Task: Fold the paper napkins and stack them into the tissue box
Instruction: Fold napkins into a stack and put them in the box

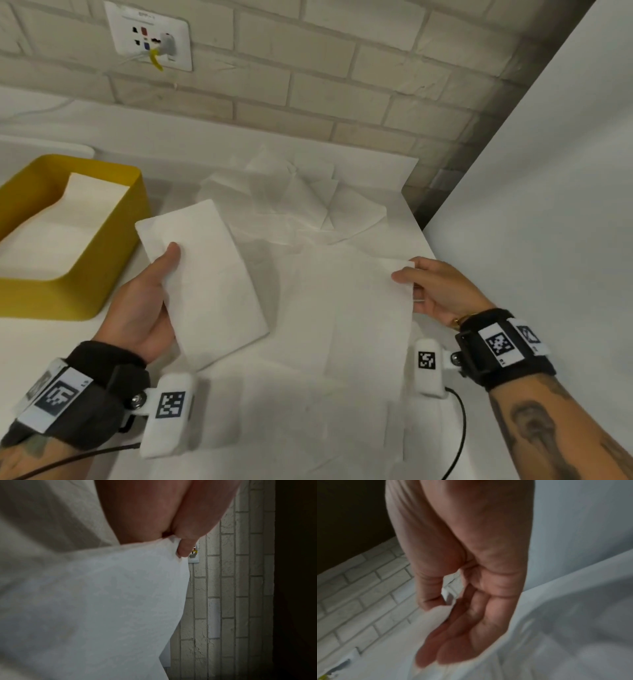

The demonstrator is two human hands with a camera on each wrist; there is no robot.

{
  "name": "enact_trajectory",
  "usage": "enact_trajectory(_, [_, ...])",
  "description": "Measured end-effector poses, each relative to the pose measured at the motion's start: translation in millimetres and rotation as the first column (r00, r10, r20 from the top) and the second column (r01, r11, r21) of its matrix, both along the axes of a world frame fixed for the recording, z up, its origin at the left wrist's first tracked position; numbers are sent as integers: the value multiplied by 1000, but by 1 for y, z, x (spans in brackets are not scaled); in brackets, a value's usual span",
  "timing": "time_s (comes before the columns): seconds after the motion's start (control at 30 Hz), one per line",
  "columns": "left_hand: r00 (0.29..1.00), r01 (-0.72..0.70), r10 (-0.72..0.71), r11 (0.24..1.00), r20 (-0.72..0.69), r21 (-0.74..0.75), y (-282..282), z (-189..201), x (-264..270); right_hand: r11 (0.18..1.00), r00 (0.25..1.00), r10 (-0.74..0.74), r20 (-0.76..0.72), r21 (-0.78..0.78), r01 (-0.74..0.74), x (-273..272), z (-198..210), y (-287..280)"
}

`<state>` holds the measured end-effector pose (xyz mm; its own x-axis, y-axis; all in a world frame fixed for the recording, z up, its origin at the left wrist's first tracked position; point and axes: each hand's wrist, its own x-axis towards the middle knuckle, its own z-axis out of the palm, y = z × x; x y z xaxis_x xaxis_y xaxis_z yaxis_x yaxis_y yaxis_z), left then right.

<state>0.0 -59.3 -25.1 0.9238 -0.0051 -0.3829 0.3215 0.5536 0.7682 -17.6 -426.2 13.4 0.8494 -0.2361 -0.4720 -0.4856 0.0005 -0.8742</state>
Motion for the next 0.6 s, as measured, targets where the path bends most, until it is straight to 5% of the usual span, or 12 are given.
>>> enact_trajectory(0.1, [1000,26,-26,1000,-6,-10,-3,-2,2,993,992,-113,-52,30,114,-6,-13,-10])
enact_trajectory(0.2, [999,38,-38,999,-22,-17,-3,-6,3,995,992,-29,-121,88,39,-24,-29,-2])
enact_trajectory(0.37, [998,35,-36,999,-55,-23,-5,-9,3,981,998,-63,-13,185,64,-33,-44,10])
enact_trajectory(0.5, [998,60,-60,998,-35,-28,-11,-2,3,972,985,-114,130,220,83,-26,-8,8])
enact_trajectory(0.6, [998,67,-67,997,-18,-36,-15,2,4,966,971,-8,238,255,-55,-22,34,14])
